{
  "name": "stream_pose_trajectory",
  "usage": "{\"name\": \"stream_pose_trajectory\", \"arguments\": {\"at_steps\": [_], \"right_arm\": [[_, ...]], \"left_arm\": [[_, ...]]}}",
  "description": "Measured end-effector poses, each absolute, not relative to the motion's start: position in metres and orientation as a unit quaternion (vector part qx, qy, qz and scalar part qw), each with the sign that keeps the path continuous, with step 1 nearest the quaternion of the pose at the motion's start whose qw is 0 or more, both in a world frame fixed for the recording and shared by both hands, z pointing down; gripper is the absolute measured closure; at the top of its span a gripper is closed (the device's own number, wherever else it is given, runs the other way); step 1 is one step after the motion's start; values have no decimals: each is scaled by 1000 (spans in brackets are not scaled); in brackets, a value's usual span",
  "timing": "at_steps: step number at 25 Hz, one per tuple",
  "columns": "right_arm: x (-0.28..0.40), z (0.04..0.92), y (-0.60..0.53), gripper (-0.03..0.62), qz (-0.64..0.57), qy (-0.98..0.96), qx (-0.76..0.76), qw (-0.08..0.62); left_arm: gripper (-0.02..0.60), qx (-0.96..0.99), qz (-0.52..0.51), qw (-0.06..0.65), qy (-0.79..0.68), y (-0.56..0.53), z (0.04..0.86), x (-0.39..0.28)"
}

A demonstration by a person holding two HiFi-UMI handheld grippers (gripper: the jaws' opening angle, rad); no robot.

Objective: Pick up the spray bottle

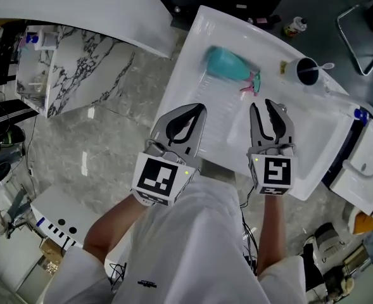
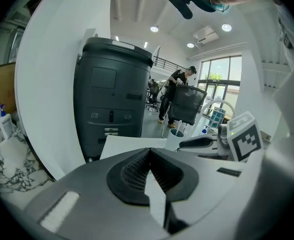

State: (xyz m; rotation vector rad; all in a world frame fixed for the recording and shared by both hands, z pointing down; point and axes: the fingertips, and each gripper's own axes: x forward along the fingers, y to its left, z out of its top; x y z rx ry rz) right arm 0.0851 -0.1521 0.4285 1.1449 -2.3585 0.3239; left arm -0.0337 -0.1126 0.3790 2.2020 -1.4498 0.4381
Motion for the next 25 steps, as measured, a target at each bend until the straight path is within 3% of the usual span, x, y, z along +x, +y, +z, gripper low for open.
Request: {"name": "stream_pose_trajectory", "arguments": {"at_steps": [25], "right_arm": [[78,587,-210,476,62,-846,285,446]], "left_arm": [[578,792,191,285,-505,-154,481,-13]]}}
